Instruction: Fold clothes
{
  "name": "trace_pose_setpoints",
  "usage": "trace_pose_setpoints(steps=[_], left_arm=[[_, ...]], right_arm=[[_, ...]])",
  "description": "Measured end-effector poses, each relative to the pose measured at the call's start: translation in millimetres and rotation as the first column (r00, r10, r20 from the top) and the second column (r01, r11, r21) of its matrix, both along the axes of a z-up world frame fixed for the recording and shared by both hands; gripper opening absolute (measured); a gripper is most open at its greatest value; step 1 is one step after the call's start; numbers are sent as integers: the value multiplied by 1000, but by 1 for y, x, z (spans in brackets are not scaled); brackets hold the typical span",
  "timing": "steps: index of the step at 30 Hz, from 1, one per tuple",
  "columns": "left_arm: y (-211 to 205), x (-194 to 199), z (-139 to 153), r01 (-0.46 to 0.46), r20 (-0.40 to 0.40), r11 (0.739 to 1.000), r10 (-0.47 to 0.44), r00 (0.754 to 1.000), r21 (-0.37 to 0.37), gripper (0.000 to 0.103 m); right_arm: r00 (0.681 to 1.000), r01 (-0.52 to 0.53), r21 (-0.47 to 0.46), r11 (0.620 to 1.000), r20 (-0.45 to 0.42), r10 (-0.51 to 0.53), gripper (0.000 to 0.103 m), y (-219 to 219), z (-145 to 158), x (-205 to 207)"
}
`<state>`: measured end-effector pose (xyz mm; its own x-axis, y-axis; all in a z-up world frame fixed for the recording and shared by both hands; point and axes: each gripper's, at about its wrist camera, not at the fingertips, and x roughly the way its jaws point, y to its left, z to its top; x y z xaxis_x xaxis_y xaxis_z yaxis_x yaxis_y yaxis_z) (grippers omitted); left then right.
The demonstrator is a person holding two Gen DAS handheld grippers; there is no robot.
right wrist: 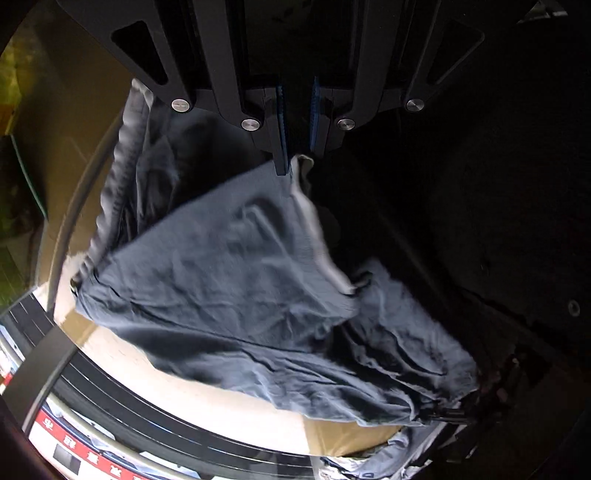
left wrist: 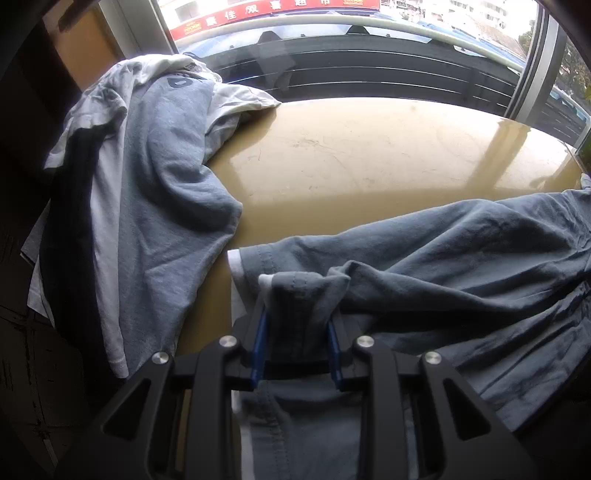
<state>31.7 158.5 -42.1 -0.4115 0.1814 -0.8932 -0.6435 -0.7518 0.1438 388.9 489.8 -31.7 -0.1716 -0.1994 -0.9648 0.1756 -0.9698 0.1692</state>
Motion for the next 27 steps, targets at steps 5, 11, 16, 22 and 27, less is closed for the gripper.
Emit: trace_pose_setpoints(steps=[5,11,16,22,27], left_arm=[[4,4,1,18,-32,1000,-19,999,-19,28],[-1,3,3,22,-33,1000,-22,999,-9,28],[0,6,4,44,-59,999,-44,997,-2,28],[-13,4,15,92,-60,993,-87,994,80,29],[-33,5,22,108,-69,988,-101,992,111,41]], right_arm=[[991,-78,-101,992,-118,66,29,-10,37,-14],[969,-151,-180,972,-221,110,48,-25,60,-48],[993,29,-77,997,-114,-37,48,-27,12,-96],[991,-122,136,983,-29,127,50,-80,-17,-99],[990,2,101,995,-144,12,52,-63,5,-139]])
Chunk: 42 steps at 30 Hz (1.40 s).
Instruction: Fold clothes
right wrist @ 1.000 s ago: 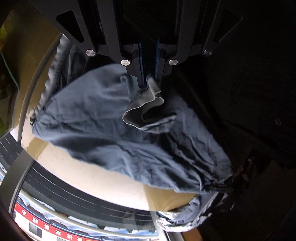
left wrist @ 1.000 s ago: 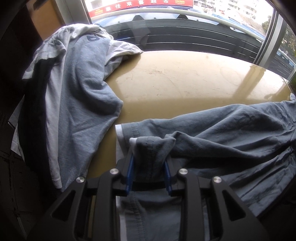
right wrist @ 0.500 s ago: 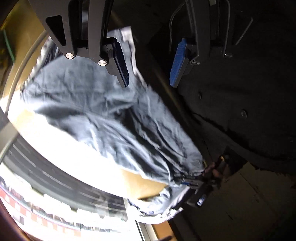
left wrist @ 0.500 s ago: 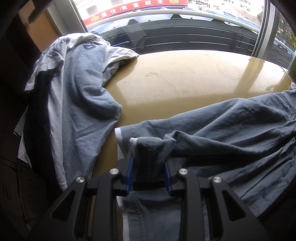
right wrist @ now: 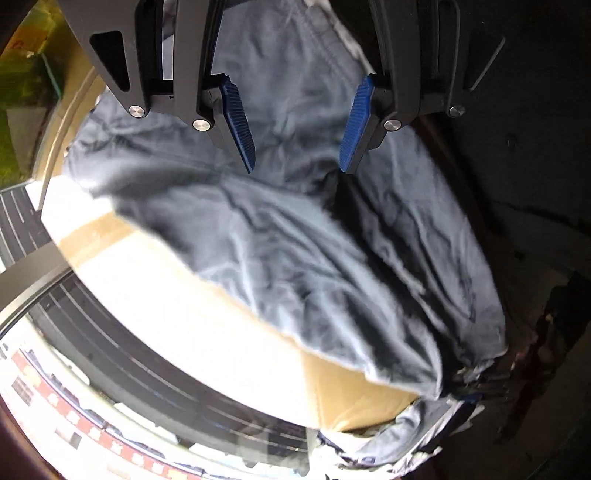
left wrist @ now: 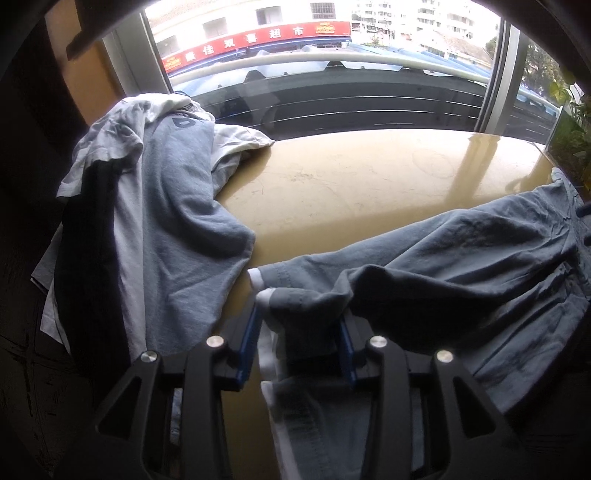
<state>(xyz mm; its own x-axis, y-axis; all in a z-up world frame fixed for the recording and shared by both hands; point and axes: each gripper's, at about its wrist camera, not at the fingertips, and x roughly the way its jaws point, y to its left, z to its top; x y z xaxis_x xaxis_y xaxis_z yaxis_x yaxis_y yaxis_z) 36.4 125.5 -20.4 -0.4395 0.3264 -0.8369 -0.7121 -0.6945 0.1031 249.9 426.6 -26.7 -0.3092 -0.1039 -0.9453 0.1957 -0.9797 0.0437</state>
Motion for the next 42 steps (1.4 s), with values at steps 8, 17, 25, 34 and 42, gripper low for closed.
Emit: trace_pose_setpoints(steps=[8,17,25,34,42], left_arm=[[-45,4,-5,-55,84,998,55,995,-11,64],[-122,-8,54,-212,62,958,204,977,192,68],[-16,-26,24,25,99,992,-37,994,121,31],[35,-59,-35,56,53,996,-52,997,-66,8],[17,-19,28,85,-107,994,-77,991,70,19]], right_arm=[[1000,22,-35,999,22,-21,54,-8,-15,-37],[1000,-8,-53,999,11,8,54,-22,-26,-77],[1000,-20,-7,1000,-3,20,54,-18,-33,-80],[991,122,43,992,-53,-120,82,9,-37,-91],[985,113,-61,992,-124,-120,82,-14,-10,-74]])
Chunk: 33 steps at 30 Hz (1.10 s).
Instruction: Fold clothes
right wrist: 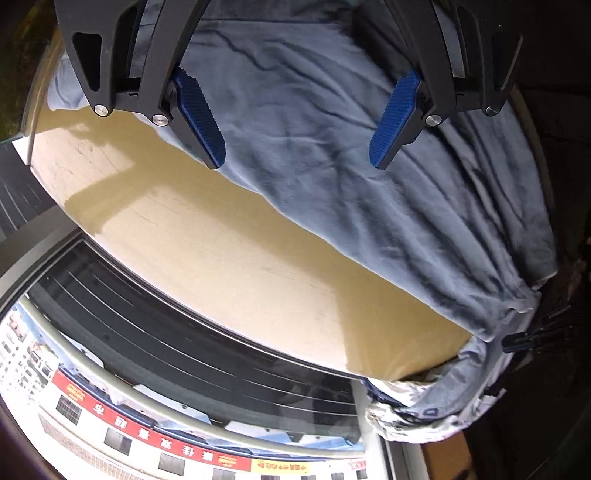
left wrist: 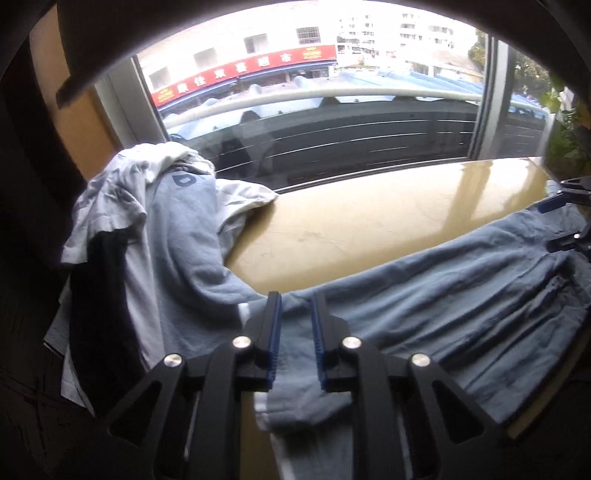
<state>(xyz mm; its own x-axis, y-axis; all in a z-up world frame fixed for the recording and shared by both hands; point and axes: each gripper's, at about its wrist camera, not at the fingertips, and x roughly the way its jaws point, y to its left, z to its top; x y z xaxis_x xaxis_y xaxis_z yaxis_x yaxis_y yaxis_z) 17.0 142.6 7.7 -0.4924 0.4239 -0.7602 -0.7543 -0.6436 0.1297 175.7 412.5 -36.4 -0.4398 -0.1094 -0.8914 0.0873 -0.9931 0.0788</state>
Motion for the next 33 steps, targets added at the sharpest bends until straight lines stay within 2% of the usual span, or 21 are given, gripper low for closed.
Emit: trace_pose_setpoints(steps=[1,3,4,6,7,10,12,15,17,19,21,22,24,25,28,31,33], left_arm=[[-2,4,-3,-11,2,1000,11,1000,-14,19],[-2,17,-24,29,61,998,-26,998,-54,27],[-3,18,-39,8,68,993,0,998,-119,27],[-13,25,-58,2,33,992,2,999,-125,27],[-21,23,-59,-3,53,995,8,999,-103,28],[-42,23,-45,-26,63,997,31,998,-68,27],[-56,29,-29,-51,25,996,52,998,-72,27],[-78,45,-2,-13,75,998,8,997,55,29],[-75,64,9,42,79,995,-49,996,89,33],[-53,87,4,132,52,990,-135,990,47,36],[-27,93,-11,192,52,981,-191,980,-21,38],[-21,93,-21,199,42,978,-197,980,-64,38],[-23,83,-48,196,97,971,-184,978,-135,36],[-25,78,-62,195,125,966,-176,977,-170,39],[-61,66,-64,135,198,989,-121,973,-56,37],[-76,71,-61,129,187,986,-107,976,-105,23],[-74,79,-59,153,154,971,-125,980,-184,21]], right_arm=[[1000,-5,-12,1000,-4,5,82,-6,2,2],[999,-27,-89,996,17,29,82,-16,-2,5],[999,-38,-88,995,20,40,82,-21,-7,6],[998,-59,-53,997,22,60,82,-30,-17,9],[997,-69,-36,997,23,70,82,-35,-22,10],[995,-100,19,995,14,100,83,-46,-31,13],[994,-107,33,994,13,107,83,-49,-33,14],[993,-116,32,993,15,116,83,-49,-34,15],[994,-113,26,993,11,113,84,-48,-33,12],[992,-122,18,992,4,122,88,-47,-34,13],[991,-131,13,991,0,131,91,-48,-34,14],[990,-138,16,990,1,138,92,-49,-35,14],[989,-150,18,989,4,150,94,-50,-35,14],[988,-154,17,988,3,154,94,-50,-35,14],[986,-164,18,986,1,164,95,-51,-35,15],[985,-171,30,985,-2,171,96,-54,-35,16],[983,-181,39,983,-6,182,96,-58,-36,17]])
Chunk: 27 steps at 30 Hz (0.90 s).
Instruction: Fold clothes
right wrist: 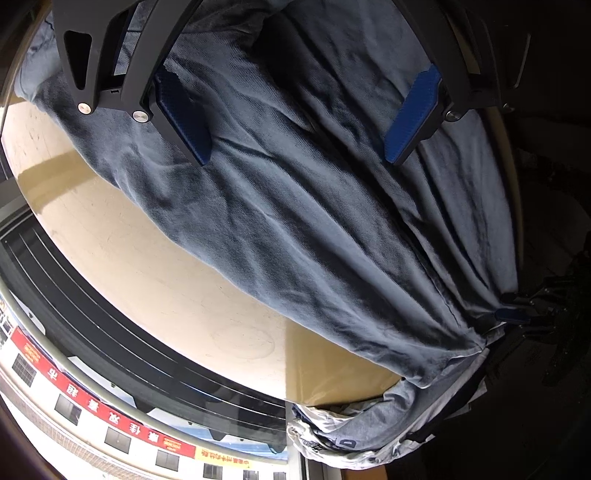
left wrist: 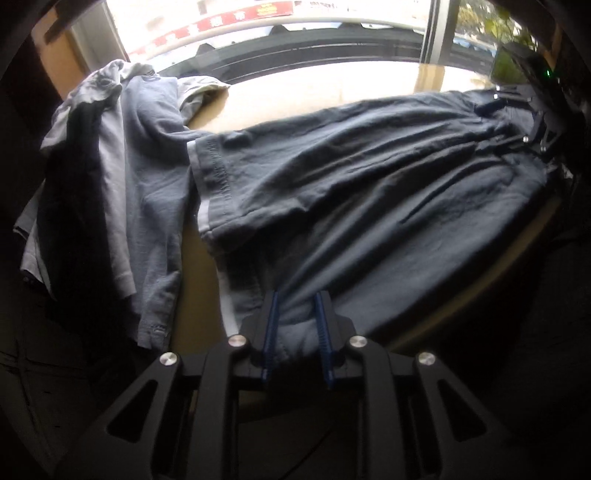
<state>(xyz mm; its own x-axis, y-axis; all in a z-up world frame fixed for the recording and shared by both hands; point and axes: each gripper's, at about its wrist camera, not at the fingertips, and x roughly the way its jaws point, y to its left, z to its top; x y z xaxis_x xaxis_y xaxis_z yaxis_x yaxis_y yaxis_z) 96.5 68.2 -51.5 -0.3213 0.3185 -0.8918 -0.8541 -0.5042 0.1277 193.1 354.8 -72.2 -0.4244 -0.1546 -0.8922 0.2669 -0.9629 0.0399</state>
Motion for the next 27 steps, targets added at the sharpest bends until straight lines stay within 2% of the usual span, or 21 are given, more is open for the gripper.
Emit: trace_pose_setpoints(steps=[2,4,5,6,8,10,11,13,14,16,17,18,19,21,23,24,27], left_arm=[[1,5,4,25,-1,998,-25,1000,-52,20],[-1,9,14,26,-24,997,-28,999,-68,20],[-1,7,23,9,-35,999,-10,999,-38,22],[-1,5,32,-8,-45,1000,8,999,-6,30],[7,1,49,-33,-93,996,40,995,79,33],[22,-13,44,-50,-97,995,58,994,85,44],[30,-20,41,-58,-99,995,66,993,87,44],[46,-34,36,-74,-102,993,83,991,92,47],[54,-41,34,-81,-103,992,91,990,94,49],[63,-51,13,-122,-115,992,124,986,24,48],[62,-52,8,-122,-113,992,126,986,39,50],[60,-53,4,-121,-111,991,127,986,57,52],[56,-57,-1,-144,-82,988,149,985,63,62],[47,-64,-4,-206,-84,974,214,973,91,78],[42,-72,-7,-239,-58,965,246,967,106,84],[39,-77,-9,-269,-42,957,275,960,110,92],[42,-75,-10,-264,-81,958,273,959,111,93]], right_arm=[[1000,-13,26,1000,-2,13,96,-4,-1,1],[1000,-18,25,1000,-2,18,98,-4,-1,1],[1000,-14,19,1000,-1,14,98,-3,-1,1],[1000,-15,20,1000,0,15,98,-3,-1,1],[1000,-14,23,1000,11,13,99,-5,-1,-1],[999,-4,9,1000,36,4,99,-4,0,-4],[999,-4,-4,1000,54,4,99,-3,2,-7],[997,48,-72,996,61,-44,99,7,14,-10],[996,66,-148,987,65,-57,99,14,21,-11],[995,95,-263,960,60,-82,99,24,35,-14],[995,95,-272,958,63,-81,99,25,38,-16],[995,90,-270,959,71,-74,99,24,39,-18],[995,84,-247,965,78,-66,99,22,37,-21],[992,78,-189,979,115,-56,99,16,26,-29],[980,87,-143,986,192,-59,99,11,7,-37],[980,75,-115,991,193,-52,101,6,4,-39],[991,15,30,999,135,-19,102,-12,3,-43]])
